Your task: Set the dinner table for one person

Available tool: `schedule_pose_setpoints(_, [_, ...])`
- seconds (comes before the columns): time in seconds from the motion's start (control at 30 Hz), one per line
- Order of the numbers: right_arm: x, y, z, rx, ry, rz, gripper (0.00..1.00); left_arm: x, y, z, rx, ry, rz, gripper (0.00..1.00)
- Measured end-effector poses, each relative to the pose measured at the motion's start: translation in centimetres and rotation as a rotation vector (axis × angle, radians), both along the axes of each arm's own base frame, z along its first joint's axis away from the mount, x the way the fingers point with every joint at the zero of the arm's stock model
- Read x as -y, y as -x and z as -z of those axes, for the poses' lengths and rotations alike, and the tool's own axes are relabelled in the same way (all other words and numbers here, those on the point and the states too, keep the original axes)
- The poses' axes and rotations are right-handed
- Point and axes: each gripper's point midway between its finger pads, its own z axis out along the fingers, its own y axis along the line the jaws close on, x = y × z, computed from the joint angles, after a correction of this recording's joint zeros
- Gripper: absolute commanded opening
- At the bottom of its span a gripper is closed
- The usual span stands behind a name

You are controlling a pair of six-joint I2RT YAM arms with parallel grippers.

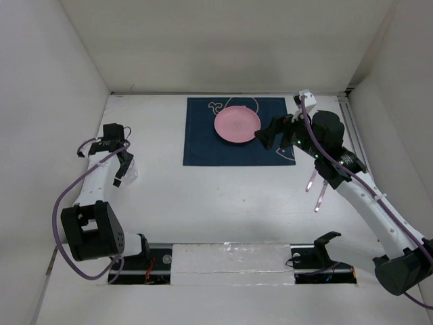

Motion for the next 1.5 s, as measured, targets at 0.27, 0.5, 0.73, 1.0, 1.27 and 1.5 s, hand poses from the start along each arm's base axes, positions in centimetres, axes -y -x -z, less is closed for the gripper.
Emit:
schedule_pose_setpoints(0.27, [-0.3,0.1,-0.2,0.008,-0.008,-0.017,1.00,0.2,0.1,3.9,-0.050,0.023,-0.018,0.35])
schedule_pose_setpoints(0.5, [-1.6,-0.5,0.9,-0.012,0.007,-0.041,1.00,1.1,-1.1,4.2,-0.053,0.019,0.050,0.00])
schedule_pose_setpoints(0.73, [-8.6,-2.1,4.1,-0.082,0.107,-0.131,0.97,8.4,-4.3,0.9,0.029,0.004,0.395,0.00])
schedule_pose_setpoints(1.0, [-14.6,-4.7,7.0,-0.128,0.179,-0.166,0.93,15.1,-7.4,-3.8,0.198,0.092,0.702,0.00])
schedule_pose_setpoints(1.27, [-20.8,-5.5,7.5,-0.113,0.195,-0.215,0.89,16.9,-7.6,-4.1,0.220,0.141,0.836,0.00])
schedule_pose_setpoints(1.5, [-24.1,-6.6,8.5,-0.121,0.215,-0.226,0.87,17.2,-7.5,-4.1,0.222,0.152,0.864,0.00])
